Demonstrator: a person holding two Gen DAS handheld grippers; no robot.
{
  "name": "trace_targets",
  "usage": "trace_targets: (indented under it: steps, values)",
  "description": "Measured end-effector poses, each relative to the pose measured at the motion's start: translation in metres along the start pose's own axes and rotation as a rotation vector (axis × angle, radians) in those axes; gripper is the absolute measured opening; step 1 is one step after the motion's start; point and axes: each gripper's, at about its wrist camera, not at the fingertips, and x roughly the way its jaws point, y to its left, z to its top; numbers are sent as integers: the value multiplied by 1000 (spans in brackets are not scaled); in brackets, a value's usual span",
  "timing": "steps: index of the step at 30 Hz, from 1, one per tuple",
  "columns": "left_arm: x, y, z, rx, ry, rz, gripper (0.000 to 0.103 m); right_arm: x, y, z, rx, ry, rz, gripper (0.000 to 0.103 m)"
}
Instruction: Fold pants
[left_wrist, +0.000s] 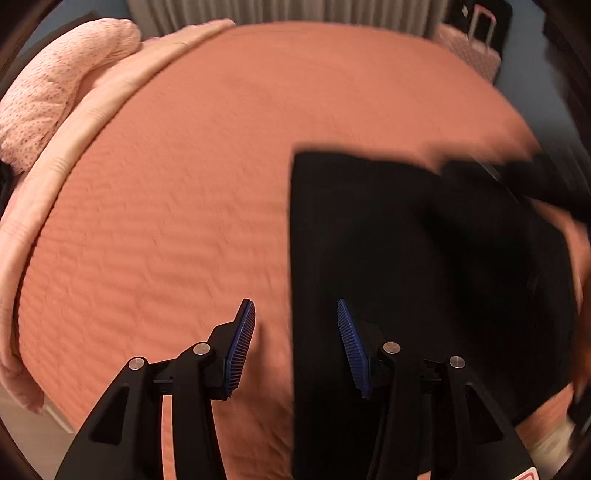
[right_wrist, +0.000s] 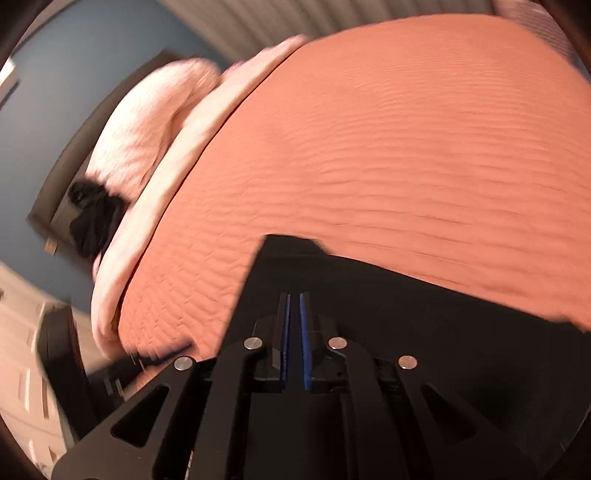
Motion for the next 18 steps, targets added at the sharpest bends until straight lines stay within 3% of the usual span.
trace_targets:
  steps: [1, 2, 4, 5, 6, 7, 8, 9, 10, 11, 12, 13, 14, 16, 17, 18]
  values:
    - [7, -4, -9, 19, -17, 31, 53, 26, 6, 3, -11, 58, 15, 2]
    - [7, -4, -10, 11, -40, 63, 67, 55, -1, 11, -21, 125, -43, 0]
    - [9, 3, -6, 3, -29, 68, 69, 59, -26, 21, 52, 90, -53, 0]
    - [11, 8, -4, -5, -16, 51, 69, 39, -35, 25, 118, 29, -160, 7]
    - [13, 12, -3, -17, -2, 28, 69, 20, -36, 23, 135, -26, -184, 7]
    - [15, 13, -1, -17, 1, 19, 70, 6, -32, 21, 128, -52, -142, 7]
    - [16, 14, -2, -11, -2, 21, 72, -3, -25, 11, 86, -29, -67, 5]
    - [17, 14, -2, -3, -6, 28, 72, -2, -17, -4, -6, 39, -55, 5]
    - [17, 13, -3, 8, -9, 34, 72, 2, -20, -22, -95, 97, -145, 0]
    - [18, 9, -4, 13, -8, 36, 72, 0, -30, -36, -117, 103, -181, 0]
    - [17, 10, -5, 14, -9, 40, 72, -14, -47, -46, -56, 70, -145, 0]
    - [17, 6, -7, 19, -12, 50, 72, -42, -67, -56, 72, 18, -198, 1]
    - [16, 1, -9, 21, -13, 59, 72, -62, -73, -61, 122, -32, -236, 6]
    - [16, -2, -10, 17, -13, 74, 72, -103, -76, -87, 140, -100, -174, 6]
    - [14, -6, -12, 19, -12, 82, 72, -107, -74, -97, 106, -68, -175, 3]
    - [10, -15, -17, 24, -13, 91, 72, -108, -77, -111, 50, -14, -239, 0]
